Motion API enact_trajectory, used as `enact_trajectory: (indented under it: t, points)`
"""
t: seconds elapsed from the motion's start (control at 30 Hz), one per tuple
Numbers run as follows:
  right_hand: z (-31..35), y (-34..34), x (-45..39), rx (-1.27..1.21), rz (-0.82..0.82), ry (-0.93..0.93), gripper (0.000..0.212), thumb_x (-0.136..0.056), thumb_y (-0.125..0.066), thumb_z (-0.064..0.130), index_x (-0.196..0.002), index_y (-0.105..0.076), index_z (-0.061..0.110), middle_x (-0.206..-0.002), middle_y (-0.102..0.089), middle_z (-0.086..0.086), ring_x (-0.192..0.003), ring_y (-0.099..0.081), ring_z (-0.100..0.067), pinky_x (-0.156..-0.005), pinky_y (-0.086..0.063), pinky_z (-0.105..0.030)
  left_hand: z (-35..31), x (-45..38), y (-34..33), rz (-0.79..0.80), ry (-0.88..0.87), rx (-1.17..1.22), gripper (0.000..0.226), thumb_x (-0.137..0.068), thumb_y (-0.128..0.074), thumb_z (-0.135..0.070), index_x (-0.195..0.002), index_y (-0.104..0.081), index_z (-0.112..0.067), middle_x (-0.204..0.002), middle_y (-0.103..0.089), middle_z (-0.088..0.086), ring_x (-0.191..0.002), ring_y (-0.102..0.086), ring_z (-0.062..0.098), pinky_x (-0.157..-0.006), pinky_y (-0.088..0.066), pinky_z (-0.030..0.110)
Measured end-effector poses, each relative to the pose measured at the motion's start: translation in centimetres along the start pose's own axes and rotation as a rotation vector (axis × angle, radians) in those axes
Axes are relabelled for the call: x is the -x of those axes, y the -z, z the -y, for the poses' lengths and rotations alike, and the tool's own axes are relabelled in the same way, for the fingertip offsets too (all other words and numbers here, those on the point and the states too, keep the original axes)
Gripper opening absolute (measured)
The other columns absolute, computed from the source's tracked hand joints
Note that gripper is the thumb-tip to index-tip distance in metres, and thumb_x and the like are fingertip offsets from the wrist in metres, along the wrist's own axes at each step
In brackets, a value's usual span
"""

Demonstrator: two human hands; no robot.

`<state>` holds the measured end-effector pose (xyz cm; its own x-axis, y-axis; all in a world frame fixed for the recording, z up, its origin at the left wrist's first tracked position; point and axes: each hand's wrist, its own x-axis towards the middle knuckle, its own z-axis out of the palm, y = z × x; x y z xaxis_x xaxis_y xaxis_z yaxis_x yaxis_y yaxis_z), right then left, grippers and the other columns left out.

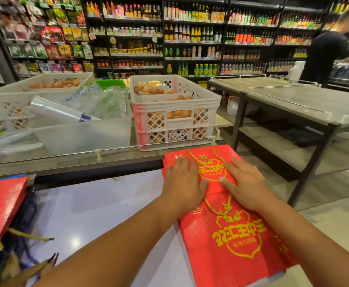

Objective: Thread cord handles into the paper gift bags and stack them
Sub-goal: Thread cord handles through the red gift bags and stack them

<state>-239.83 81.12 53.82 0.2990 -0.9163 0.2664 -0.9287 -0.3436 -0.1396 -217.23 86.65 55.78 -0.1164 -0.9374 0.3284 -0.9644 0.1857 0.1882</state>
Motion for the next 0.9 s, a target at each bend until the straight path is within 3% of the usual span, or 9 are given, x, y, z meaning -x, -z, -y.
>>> enact_trajectory:
  t: [0.07, 0.17, 0.4, 0.7, 0.8, 0.9]
  points:
    - [0.1, -1.2, 0.3, 0.033, 0.089, 0.018, 0.091, -0.085, -0.012, 0.087, -0.162, -0.023, 0.039, -0.171, -0.022, 0.004, -0.157, -0.02, -0.02, -0.124, -0.019, -0.054, -1.1, 0.3, -1.6, 0.189, 0.058, 0.012, 0.08, -0.101, -0.029, -0.064, -0.161, -0.023, -0.011, -0.17, -0.015, 0.019, -0.159, -0.007, 0.037, -0.127, -0.009, 0.059]
    - [-0.2, -3.1, 0.8, 0.004, 0.121, 0.015, 0.095, -0.083, -0.004, 0.09, -0.163, -0.016, 0.04, -0.173, -0.016, 0.007, -0.159, -0.014, -0.018, -0.125, -0.015, -0.054, -1.4, 1.3, -4.4, 0.227, 0.105, -0.028, 0.086, -0.101, -0.02, -0.067, -0.165, -0.01, -0.009, -0.172, -0.001, 0.021, -0.16, 0.007, 0.035, -0.128, 0.003, 0.057]
    - [-0.5, -4.5, 1.2, -0.012, 0.122, 0.009, 0.086, -0.089, -0.007, 0.086, -0.163, -0.012, 0.042, -0.173, -0.007, 0.012, -0.16, -0.006, -0.014, -0.128, -0.008, -0.048, -1.0, 1.7, -6.1, 0.19, 0.122, -0.016, 0.085, -0.101, -0.017, -0.068, -0.165, -0.01, -0.012, -0.173, 0.0, 0.018, -0.16, 0.01, 0.033, -0.127, 0.004, 0.057]
    - [0.8, -2.3, 1.1, 0.074, 0.241, -0.028, 0.082, -0.093, -0.011, 0.081, -0.164, -0.007, 0.04, -0.174, -0.003, 0.009, -0.16, -0.003, -0.015, -0.128, -0.007, -0.05, -0.2, 1.6, -4.5, 0.27, 0.075, 0.081, 0.086, -0.102, -0.021, -0.068, -0.165, -0.007, -0.013, -0.173, 0.004, 0.017, -0.159, 0.012, 0.033, -0.128, 0.005, 0.055]
    - [2.0, -0.8, 0.6, 0.213, 0.293, -0.034, 0.077, -0.099, -0.018, 0.075, -0.164, -0.009, 0.037, -0.174, -0.008, 0.004, -0.16, -0.009, -0.02, -0.127, -0.008, -0.054, 1.7, 1.8, -2.6, 0.276, -0.002, 0.161, 0.077, -0.105, -0.029, -0.061, -0.164, -0.017, -0.014, -0.173, -0.009, 0.016, -0.16, 0.001, 0.032, -0.13, -0.001, 0.05]
    - [4.2, 1.5, -0.2, 0.352, 0.309, -0.051, 0.066, -0.101, -0.032, 0.064, -0.16, -0.026, 0.035, -0.166, -0.031, 0.001, -0.154, -0.026, -0.024, -0.126, -0.013, -0.059, 4.2, 2.9, 1.1, 0.19, -0.02, 0.221, 0.073, -0.103, -0.034, -0.061, -0.161, -0.027, -0.016, -0.167, -0.029, 0.013, -0.158, -0.016, 0.032, -0.128, -0.015, 0.054]
